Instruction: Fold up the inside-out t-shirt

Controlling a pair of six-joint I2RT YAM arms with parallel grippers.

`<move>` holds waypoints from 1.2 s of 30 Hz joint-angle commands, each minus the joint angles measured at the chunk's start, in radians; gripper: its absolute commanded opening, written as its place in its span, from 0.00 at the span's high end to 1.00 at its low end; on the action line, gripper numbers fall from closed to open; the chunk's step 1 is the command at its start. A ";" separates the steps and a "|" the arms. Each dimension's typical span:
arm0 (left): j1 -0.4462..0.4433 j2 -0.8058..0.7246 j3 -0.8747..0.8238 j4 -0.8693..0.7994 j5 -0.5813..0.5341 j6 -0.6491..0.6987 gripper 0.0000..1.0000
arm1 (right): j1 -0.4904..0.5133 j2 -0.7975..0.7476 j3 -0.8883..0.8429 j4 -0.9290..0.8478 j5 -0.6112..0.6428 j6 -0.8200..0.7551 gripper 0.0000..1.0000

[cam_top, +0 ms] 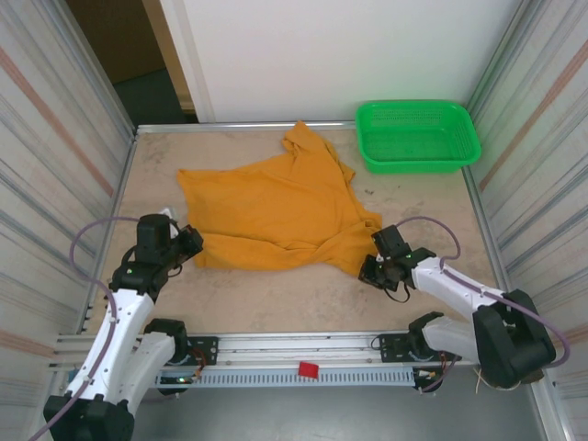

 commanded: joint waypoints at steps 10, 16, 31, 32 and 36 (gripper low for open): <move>0.080 0.171 0.244 0.067 0.071 0.070 1.00 | -0.042 -0.235 0.404 -0.304 0.025 -0.100 1.00; 0.083 0.171 0.294 0.028 0.080 0.097 1.00 | -0.011 -0.322 0.407 -0.365 -0.001 -0.042 1.00; 0.100 -0.039 0.127 -0.142 -0.061 0.108 1.00 | 0.071 -0.525 0.217 -0.489 0.198 0.068 0.37; 0.100 -0.047 0.112 -0.134 -0.067 0.100 1.00 | 0.030 -0.513 0.210 -0.485 0.194 0.048 0.37; 0.101 -0.054 0.060 -0.110 -0.070 0.081 1.00 | -0.158 -0.445 0.125 -0.386 0.101 -0.044 0.40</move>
